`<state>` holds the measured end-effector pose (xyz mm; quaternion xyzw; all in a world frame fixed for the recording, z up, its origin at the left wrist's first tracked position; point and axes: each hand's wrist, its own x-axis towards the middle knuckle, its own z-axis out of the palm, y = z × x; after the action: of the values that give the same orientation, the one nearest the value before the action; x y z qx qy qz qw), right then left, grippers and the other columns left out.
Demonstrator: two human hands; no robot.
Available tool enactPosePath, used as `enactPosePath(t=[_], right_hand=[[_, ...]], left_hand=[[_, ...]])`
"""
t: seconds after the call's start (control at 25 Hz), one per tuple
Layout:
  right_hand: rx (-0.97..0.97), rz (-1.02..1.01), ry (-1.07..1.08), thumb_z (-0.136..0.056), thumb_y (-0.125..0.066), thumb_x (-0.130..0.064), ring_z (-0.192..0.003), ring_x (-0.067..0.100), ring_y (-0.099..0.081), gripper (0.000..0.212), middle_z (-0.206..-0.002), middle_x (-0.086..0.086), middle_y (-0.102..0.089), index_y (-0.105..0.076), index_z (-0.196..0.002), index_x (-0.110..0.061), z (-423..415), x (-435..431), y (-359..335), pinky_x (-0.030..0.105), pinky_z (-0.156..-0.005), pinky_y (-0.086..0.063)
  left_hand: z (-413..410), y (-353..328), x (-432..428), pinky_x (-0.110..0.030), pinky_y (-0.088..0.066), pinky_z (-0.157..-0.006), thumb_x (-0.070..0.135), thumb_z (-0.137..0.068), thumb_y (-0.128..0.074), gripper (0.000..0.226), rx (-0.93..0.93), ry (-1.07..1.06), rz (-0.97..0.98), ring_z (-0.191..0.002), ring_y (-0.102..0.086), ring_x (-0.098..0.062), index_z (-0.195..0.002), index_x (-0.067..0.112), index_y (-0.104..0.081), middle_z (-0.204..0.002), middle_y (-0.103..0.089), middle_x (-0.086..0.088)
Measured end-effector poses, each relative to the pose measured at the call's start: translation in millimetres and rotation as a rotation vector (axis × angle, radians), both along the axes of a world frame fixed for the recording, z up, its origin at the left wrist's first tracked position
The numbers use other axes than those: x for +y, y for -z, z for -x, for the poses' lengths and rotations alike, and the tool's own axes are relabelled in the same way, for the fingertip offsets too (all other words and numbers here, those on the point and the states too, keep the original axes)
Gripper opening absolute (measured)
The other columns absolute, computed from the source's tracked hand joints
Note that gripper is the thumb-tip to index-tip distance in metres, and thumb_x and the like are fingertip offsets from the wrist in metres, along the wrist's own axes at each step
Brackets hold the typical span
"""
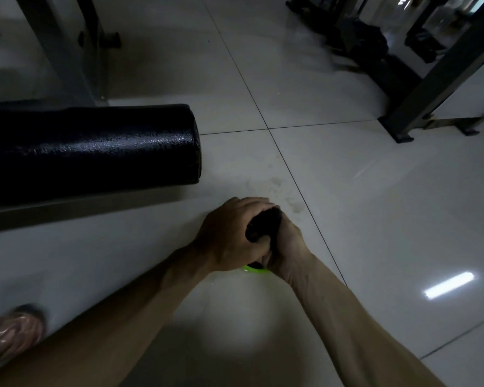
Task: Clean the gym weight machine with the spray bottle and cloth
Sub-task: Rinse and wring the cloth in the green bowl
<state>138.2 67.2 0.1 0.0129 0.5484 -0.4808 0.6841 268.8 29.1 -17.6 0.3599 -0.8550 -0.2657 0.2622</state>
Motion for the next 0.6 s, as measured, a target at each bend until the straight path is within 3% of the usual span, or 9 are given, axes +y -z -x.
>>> enactPosePath(t=[0.12, 0.2, 0.32, 0.36, 0.44, 0.52, 0.6], right_hand=[[0.007, -0.056, -0.173, -0.104, -0.035, -0.042, -0.036, 0.010, -0.031, 0.041, -0.052, -0.003, -0.035, -0.048, -0.071, -0.021, 7.9, -0.4, 4.3, 0.015, -0.037, -0.024], [-0.069, -0.028, -0.325, -0.102, -0.028, -0.038, -0.034, 0.008, -0.023, 0.047, -0.046, -0.006, -0.026, -0.040, -0.059, -0.021, 13.6, 0.6, 0.6, 0.013, -0.037, -0.014], [-0.051, -0.022, -0.366, -0.100, -0.029, -0.049, -0.033, 0.008, -0.019, 0.060, -0.048, -0.007, -0.019, -0.032, -0.046, -0.023, 11.1, 0.0, -7.0, 0.015, -0.040, -0.008], [0.055, -0.036, -0.318, -0.102, -0.026, -0.061, -0.033, 0.009, -0.021, 0.068, -0.046, -0.006, -0.024, -0.033, -0.046, -0.023, 5.6, -0.1, -11.4, 0.016, -0.041, -0.010], [0.514, 0.020, -0.261, -0.104, -0.019, -0.069, -0.038, 0.013, -0.038, 0.071, -0.048, -0.004, -0.045, -0.044, -0.056, -0.023, -3.3, 0.5, -13.8, 0.022, -0.043, -0.026], [1.033, 0.187, -0.248, -0.110, -0.019, -0.053, -0.054, 0.018, -0.056, 0.058, -0.059, -0.001, -0.058, -0.050, -0.069, -0.026, -6.2, 3.4, -12.4, 0.031, -0.055, -0.039], [1.474, 0.369, -0.341, -0.113, -0.020, -0.038, -0.062, 0.031, -0.056, 0.054, -0.063, 0.005, -0.058, -0.055, -0.075, -0.022, 3.5, 2.7, 4.1, 0.033, -0.060, -0.035]], left_hand=[[-3.9, -1.8, -9.1, -0.038, -0.047, -0.087, 0.059, -0.089, -0.057, 0.056, -0.127, 0.033, 0.281, -0.105, -0.054, -0.015, -0.135, 0.027, -0.058, -0.128, -0.063, 0.011], [-3.8, 0.2, -15.0, -0.039, -0.045, -0.077, 0.061, -0.099, -0.047, 0.054, -0.172, 0.085, 0.467, -0.094, -0.054, -0.019, -0.135, 0.023, -0.060, -0.114, -0.065, 0.004], [-1.0, 5.0, -22.5, -0.038, -0.044, -0.058, 0.061, -0.104, -0.036, 0.054, -0.152, 0.066, 0.583, -0.075, -0.057, -0.025, -0.105, 0.017, -0.067, -0.088, -0.064, -0.002], [0.5, 5.6, -24.2, -0.034, -0.040, -0.052, 0.060, -0.103, -0.035, 0.054, -0.151, 0.025, 0.572, -0.067, -0.057, -0.025, -0.092, 0.017, -0.064, -0.078, -0.062, -0.002], [8.9, 5.5, -26.4, -0.027, -0.030, -0.050, 0.056, -0.103, -0.034, 0.053, -0.120, -0.114, 0.488, -0.056, -0.058, -0.025, -0.076, 0.018, -0.059, -0.064, -0.061, -0.001], [19.0, 2.8, -24.0, -0.026, -0.029, -0.052, 0.050, -0.105, -0.030, 0.058, -0.073, -0.258, 0.348, -0.055, -0.062, -0.025, -0.073, 0.018, -0.066, -0.060, -0.065, -0.002], [28.0, -0.4, -16.6, -0.031, -0.039, -0.056, 0.048, -0.107, -0.029, 0.062, -0.052, -0.356, 0.175, -0.063, -0.066, -0.028, -0.077, 0.015, -0.072, -0.066, -0.070, -0.006]])
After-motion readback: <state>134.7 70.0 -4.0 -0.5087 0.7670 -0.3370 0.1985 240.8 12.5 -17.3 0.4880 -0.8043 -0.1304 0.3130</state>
